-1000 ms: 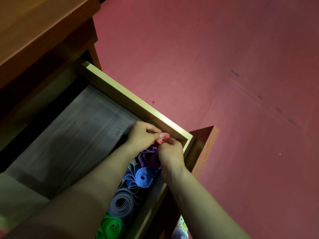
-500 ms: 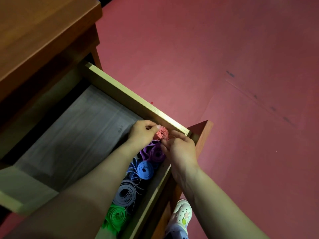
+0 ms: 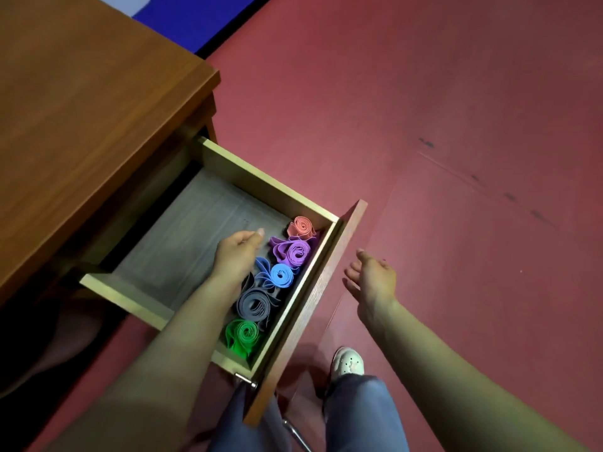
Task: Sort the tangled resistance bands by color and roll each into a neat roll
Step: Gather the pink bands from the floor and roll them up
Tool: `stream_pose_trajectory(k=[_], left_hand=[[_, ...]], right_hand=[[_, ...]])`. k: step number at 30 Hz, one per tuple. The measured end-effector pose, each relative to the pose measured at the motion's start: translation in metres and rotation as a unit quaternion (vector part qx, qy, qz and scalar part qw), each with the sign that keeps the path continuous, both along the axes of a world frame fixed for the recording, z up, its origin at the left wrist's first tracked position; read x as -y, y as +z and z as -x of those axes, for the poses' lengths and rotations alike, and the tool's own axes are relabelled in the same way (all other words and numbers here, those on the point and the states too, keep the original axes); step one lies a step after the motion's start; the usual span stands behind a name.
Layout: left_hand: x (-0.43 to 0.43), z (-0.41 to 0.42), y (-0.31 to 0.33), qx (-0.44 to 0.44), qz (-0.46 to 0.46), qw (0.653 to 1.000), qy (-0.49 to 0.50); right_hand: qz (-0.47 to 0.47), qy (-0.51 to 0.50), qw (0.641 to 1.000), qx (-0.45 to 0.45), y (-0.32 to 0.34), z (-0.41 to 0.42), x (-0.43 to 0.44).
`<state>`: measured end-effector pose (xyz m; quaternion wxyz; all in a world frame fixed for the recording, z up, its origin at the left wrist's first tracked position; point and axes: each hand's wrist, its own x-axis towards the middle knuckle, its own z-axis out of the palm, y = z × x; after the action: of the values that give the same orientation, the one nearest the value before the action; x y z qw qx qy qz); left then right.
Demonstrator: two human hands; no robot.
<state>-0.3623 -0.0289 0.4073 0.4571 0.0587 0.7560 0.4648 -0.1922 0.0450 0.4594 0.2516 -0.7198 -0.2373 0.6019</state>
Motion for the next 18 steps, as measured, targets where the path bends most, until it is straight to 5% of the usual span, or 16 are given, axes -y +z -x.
stream_pose_trajectory(k=[11, 18], left_hand=[[0.021, -0.056, 0.049, -0.001, 0.09, 0.987, 0.135], [-0.013, -0.087, 0.059, 0.009, 0.053, 0.975, 0.217]], right_hand=[[0.097, 0.232, 0.967, -0.04, 0.015, -0.005, -0.025], [0.108, 0.319, 0.941, -0.034, 0.018, -0.01, -0.067]])
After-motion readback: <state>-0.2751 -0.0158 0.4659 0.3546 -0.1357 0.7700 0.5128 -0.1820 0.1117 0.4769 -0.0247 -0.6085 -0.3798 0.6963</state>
